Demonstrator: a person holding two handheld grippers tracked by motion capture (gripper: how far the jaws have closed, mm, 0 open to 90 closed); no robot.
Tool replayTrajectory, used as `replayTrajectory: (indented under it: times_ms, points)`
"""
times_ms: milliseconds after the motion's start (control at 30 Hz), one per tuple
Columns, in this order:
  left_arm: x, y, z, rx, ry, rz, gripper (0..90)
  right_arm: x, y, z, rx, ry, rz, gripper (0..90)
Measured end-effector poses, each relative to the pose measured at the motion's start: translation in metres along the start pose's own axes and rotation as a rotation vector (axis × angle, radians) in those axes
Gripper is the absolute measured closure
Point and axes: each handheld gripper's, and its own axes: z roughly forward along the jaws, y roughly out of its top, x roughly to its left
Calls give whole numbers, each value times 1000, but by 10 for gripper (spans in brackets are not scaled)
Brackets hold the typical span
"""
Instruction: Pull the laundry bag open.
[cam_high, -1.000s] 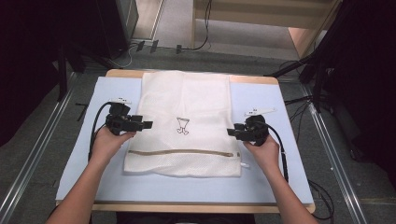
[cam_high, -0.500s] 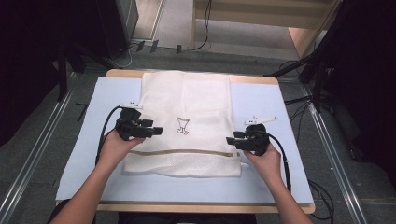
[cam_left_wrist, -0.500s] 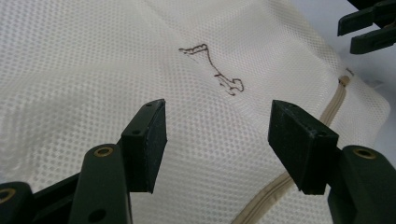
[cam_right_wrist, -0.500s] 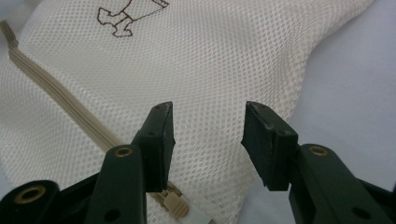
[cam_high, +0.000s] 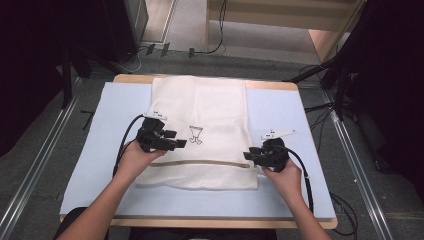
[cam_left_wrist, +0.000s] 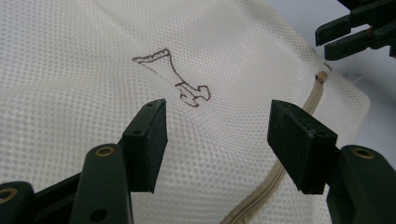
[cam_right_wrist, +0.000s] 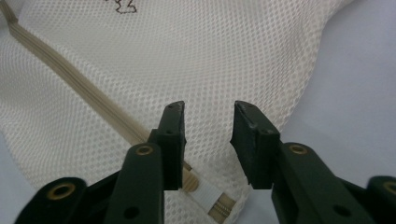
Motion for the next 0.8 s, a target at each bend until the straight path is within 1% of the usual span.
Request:
replayTrajectory:
  times_ms: [67,133,233,267,367,400,467,500,533,567,600,667,800]
  points:
    - [-3,1,3,3,-3,12,390,0,-2,1,17,16,19,693]
    - [-5,3,5,5,-8,19,390,0,-4,2,22,27,33,729]
    - [-8,5,10,0,-19,23,391,0,-7,2,30,23,24,802]
    - [-8,5,10,5,-17,26,391,1,-8,2,30,18,15,831]
    - [-11,7,15,3,-25,26,392,1,-10,2,40,20,22,900]
    - [-13,8,16,5,-29,31,392,1,-11,2,44,10,17,900]
    - [-15,9,20,7,-36,36,392,1,-12,3,59,5,14,900]
    - [-17,9,21,15,-36,42,392,1,-13,4,69,8,23,900]
    - [-18,10,23,23,-37,46,393,0,-14,6,75,16,21,900]
    - [-19,10,24,20,-42,45,393,1,-15,7,86,15,33,900]
    - [-20,10,25,23,-44,46,393,1,-15,7,93,13,29,900]
    - [-22,11,28,27,-46,50,393,2,-16,8,90,8,33,900]
    - [-26,11,31,38,-47,65,394,0,-18,7,91,25,54,900]
